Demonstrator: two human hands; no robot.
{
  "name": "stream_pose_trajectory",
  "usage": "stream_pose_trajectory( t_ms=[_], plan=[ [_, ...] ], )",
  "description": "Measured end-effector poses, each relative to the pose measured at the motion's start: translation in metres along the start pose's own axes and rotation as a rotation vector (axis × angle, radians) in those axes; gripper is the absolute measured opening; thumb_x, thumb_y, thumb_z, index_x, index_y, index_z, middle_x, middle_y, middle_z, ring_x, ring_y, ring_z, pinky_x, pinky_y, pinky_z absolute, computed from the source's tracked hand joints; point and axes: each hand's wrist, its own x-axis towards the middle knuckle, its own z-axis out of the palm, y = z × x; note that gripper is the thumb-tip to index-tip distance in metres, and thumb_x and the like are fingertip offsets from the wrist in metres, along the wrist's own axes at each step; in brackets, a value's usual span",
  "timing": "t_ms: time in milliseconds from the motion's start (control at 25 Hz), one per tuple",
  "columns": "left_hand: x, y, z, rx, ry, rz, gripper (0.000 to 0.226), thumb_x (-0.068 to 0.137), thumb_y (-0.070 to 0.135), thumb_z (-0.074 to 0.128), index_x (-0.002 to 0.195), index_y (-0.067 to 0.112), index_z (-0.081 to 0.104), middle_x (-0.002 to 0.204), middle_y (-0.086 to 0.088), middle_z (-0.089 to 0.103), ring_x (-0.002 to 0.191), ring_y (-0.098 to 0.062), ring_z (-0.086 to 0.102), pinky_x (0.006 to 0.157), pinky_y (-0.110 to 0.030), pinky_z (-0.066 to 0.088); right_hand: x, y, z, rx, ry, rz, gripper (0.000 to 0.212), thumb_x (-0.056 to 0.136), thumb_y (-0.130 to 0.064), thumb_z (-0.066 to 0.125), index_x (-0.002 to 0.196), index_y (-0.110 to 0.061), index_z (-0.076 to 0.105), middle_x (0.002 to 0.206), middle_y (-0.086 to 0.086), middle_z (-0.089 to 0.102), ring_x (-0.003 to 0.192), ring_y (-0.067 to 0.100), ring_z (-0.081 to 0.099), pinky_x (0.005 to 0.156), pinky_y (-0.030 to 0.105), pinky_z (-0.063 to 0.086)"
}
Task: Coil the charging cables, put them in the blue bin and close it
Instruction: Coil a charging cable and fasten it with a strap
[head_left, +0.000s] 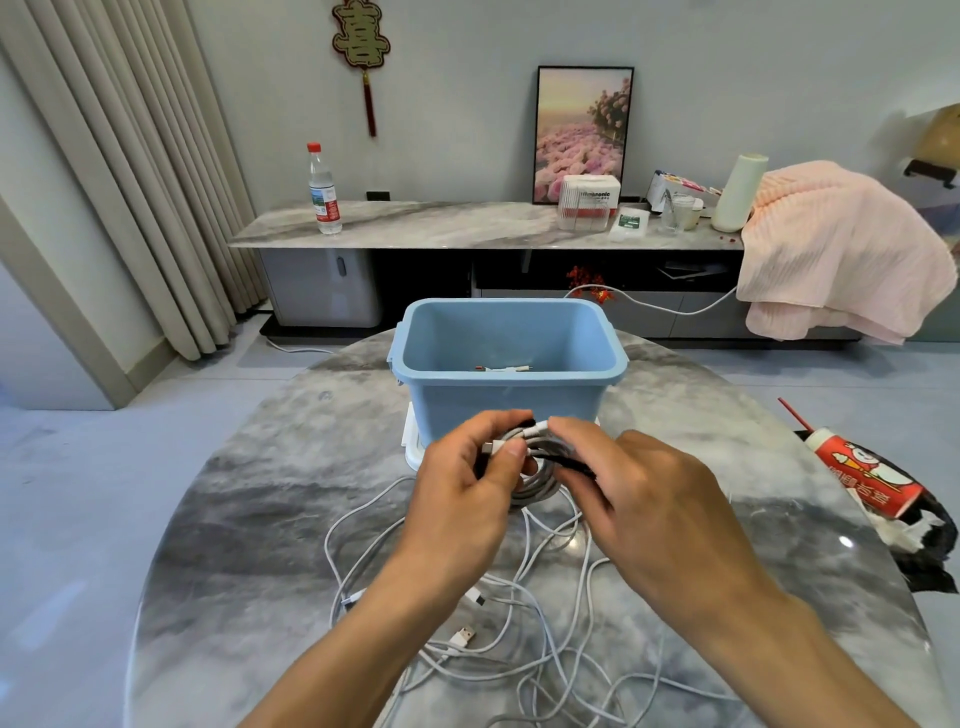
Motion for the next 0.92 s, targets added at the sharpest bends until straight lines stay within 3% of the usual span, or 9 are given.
stream_pose_trajectory(
  t_ms=[120,280,440,720,920],
  plan=[
    [0.002,-0.002,-0.001,0.102,0.0,0.066,0.025,0.096,0.001,0.056,0.111,0.016,0.069,0.083,0.001,0.072,0.075,-0.012,0.067,0.073,-0.027,0.055,-0.001,-0.002,-0.001,-0.022,0.041,-0.023,0.021,0.075,-0.008,0.082,0.075,-0.014,0.062,0.059,-0.003,0.057,0.055,0.022,0.051,0.041,0.034,0.044],
    [0.001,-0.004,-0.004,0.291,-0.021,0.153,0.018,0.094,0.014,0.059,0.107,0.024,0.067,0.086,0.008,0.072,0.076,-0.011,0.068,0.077,-0.039,0.057,0.0,0.0,-0.001,0.084,-0.04,-0.123,0.011,0.083,-0.011,0.07,0.079,-0.016,0.06,0.073,-0.005,0.06,0.068,0.019,0.05,0.053,0.036,0.048],
    [-0.003,0.0,-0.006,0.424,-0.125,0.207,0.017,0.091,0.025,0.053,0.107,0.022,0.06,0.089,0.01,0.071,0.079,-0.012,0.066,0.075,-0.04,0.053,0.009,0.019,-0.014,0.135,-0.095,-0.22,0.005,0.086,-0.022,0.066,0.085,-0.017,0.065,0.081,-0.007,0.06,0.076,0.017,0.05,0.066,0.03,0.046],
    [-0.005,0.01,-0.006,0.537,-0.322,0.363,0.013,0.096,0.019,0.051,0.106,0.016,0.056,0.102,0.015,0.069,0.091,-0.006,0.065,0.078,-0.034,0.05,0.014,0.036,-0.026,0.469,-0.069,-0.043,0.01,0.079,-0.023,0.075,0.08,-0.017,0.068,0.082,-0.009,0.07,0.08,0.014,0.066,0.07,0.039,0.052],
    [-0.007,0.016,-0.011,0.554,-0.438,0.431,0.006,0.098,0.02,0.051,0.104,0.018,0.05,0.107,0.013,0.067,0.095,-0.012,0.061,0.079,-0.036,0.049,0.015,0.038,-0.028,0.746,-0.098,0.163,0.012,0.082,-0.023,0.074,0.082,-0.023,0.062,0.088,-0.006,0.075,0.082,0.011,0.072,0.072,0.025,0.056]
  ],
)
